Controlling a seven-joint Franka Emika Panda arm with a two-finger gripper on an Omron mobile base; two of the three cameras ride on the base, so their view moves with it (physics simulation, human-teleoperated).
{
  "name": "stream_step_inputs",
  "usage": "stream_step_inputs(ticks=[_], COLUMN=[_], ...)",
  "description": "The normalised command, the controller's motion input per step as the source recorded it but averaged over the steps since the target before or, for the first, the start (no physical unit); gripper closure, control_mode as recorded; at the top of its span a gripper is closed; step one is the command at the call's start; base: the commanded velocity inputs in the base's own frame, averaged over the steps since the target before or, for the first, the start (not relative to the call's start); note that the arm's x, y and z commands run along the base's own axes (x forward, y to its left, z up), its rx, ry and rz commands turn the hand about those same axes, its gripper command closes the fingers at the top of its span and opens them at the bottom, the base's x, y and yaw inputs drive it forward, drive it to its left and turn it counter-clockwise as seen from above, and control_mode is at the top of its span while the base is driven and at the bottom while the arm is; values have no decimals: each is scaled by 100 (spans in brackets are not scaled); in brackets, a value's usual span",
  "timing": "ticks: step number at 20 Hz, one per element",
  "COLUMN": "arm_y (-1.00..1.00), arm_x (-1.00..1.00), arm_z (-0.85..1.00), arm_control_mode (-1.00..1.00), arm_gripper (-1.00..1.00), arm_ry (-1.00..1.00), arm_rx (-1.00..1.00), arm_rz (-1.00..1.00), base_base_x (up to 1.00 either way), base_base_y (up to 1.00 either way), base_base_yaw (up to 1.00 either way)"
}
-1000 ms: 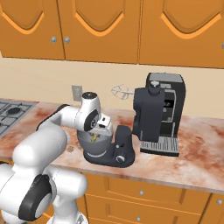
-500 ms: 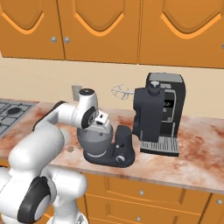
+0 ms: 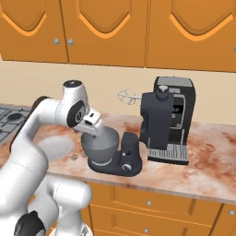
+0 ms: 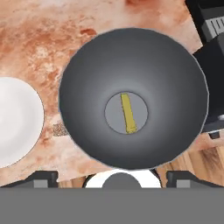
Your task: Add butter and sugar cubes to the stand mixer bowl and then turn on the stand mixer to begin making frosting.
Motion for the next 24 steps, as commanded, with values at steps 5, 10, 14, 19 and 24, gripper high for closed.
stream_step_inputs(ticks=[5, 10, 14, 19, 24], arm_y=[52, 78, 93, 48, 0], arm_x=[-100, -55, 0, 17, 40], arm_z=[2, 0, 0, 12, 0], arm_control_mode=[-100, -100, -100, -100, -100], arm_gripper=[-100, -100, -100, -100, -100], arm_ry=[0, 0, -2, 1, 11], arm_rx=[3, 1, 0, 0, 0], arm_rz=[-25, -30, -35, -29, -26], base_base_x=[0, 0, 0, 0, 0], base_base_y=[0, 0, 0, 0, 0], base_base_yaw=[0, 0, 0, 0, 0])
